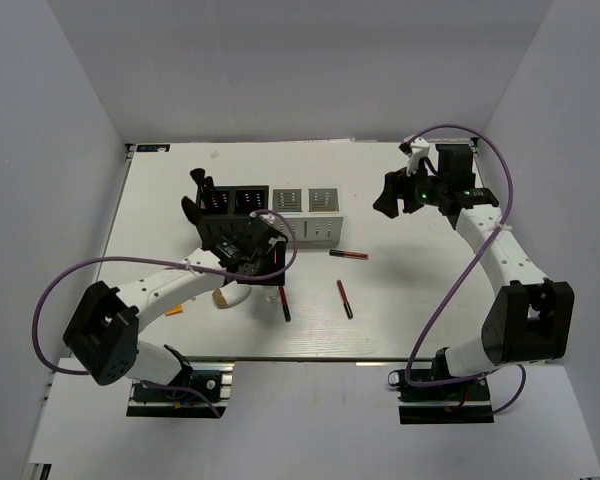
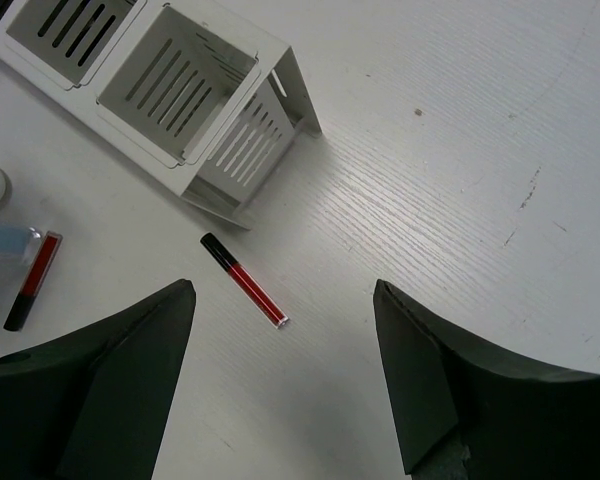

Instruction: Organize the makeup

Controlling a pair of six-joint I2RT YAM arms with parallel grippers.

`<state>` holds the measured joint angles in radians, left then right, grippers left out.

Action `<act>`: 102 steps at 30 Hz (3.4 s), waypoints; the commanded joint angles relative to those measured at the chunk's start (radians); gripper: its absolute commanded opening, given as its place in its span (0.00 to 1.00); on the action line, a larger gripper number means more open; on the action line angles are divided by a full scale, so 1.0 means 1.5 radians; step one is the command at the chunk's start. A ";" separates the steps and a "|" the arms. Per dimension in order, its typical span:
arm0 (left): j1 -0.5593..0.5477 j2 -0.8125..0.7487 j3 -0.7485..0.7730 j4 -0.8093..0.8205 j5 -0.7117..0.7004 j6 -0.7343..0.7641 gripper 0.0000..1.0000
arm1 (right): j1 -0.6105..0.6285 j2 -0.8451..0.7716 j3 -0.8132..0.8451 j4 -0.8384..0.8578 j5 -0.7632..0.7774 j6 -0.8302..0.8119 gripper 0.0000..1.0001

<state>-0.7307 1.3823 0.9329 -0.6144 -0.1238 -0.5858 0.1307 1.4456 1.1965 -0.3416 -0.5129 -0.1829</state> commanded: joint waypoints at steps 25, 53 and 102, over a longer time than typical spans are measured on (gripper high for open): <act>-0.003 -0.017 0.361 -0.137 -0.243 0.071 0.00 | -0.025 -0.034 -0.021 0.016 -0.059 0.003 0.40; 0.222 0.221 0.565 -0.024 -0.099 0.205 0.00 | -0.021 -0.093 -0.072 -0.225 -0.232 -0.279 0.28; 0.216 0.186 0.481 -0.004 -0.037 0.181 0.66 | -0.017 -0.056 -0.050 -0.308 -0.276 -0.417 0.54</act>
<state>-0.3981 1.7260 1.5978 -0.6430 -0.1970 -0.3092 0.1024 1.3575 1.0832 -0.7364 -0.8665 -0.7174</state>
